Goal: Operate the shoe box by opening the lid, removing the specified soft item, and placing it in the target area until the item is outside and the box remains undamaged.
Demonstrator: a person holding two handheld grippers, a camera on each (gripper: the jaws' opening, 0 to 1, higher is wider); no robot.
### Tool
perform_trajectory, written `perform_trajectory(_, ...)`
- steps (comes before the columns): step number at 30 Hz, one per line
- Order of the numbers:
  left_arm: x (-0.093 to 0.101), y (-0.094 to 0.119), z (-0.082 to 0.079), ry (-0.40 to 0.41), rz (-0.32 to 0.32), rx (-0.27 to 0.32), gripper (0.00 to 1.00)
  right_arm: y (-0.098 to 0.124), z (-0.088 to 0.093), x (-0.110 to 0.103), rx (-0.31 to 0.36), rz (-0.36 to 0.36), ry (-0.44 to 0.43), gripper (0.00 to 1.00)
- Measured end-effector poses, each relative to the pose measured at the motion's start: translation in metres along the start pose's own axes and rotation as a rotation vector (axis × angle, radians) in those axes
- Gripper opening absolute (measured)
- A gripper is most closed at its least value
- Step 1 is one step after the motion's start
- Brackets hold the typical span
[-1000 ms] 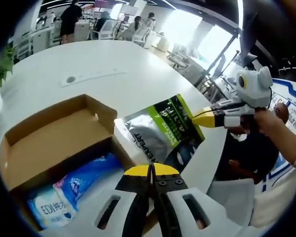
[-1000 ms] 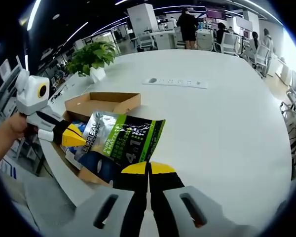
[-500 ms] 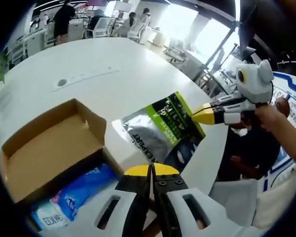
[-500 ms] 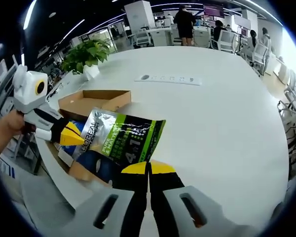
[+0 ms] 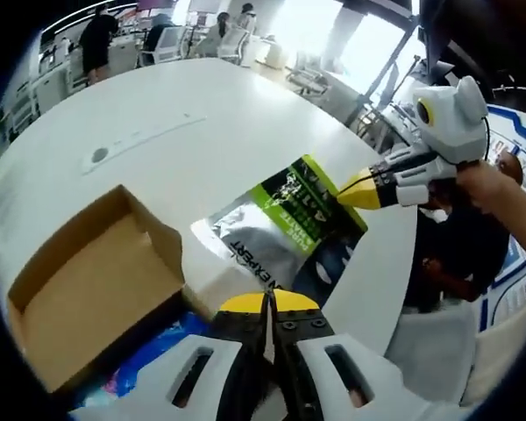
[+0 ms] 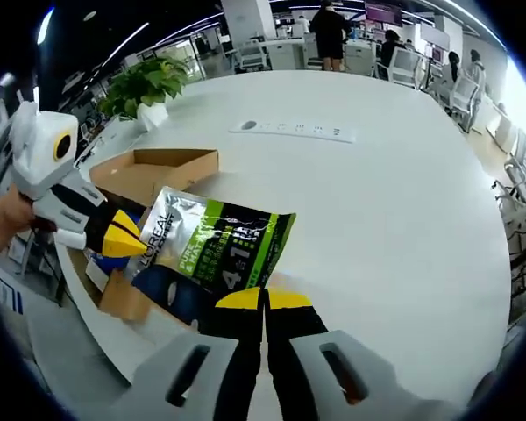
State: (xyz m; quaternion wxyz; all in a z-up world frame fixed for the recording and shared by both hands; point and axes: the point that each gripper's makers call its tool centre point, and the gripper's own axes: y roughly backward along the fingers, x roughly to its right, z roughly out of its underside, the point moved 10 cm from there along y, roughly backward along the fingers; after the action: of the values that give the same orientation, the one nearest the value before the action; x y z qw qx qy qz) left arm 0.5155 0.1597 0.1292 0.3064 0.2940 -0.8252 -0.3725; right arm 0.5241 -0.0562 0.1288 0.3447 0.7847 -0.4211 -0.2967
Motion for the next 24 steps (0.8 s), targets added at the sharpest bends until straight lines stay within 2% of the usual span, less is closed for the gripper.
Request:
perform_trajectory(6,0.001,-0.012,-0.001,-0.087,-0.035,-0.057,0.0,-0.011,0.001,0.004,-0.016,0.005,-0.001,0.0)
perform_trajectory(14,0.0,-0.026,-0.004,-0.18,-0.078,-0.103,0.0,-0.02,0.001,0.009,-0.025,0.011,-0.013,0.0)
perform_trajectory(18,0.0,-0.033,-0.008,-0.308,-0.125,-0.129,0.0,-0.026,0.001,0.013,-0.023,0.015,-0.023,0.0)
perform_trajectory(24,0.0,-0.045,-0.005,-0.339,-0.141,-0.161,0.0,-0.037,0.004,0.016,-0.032,0.017,-0.032,0.0)
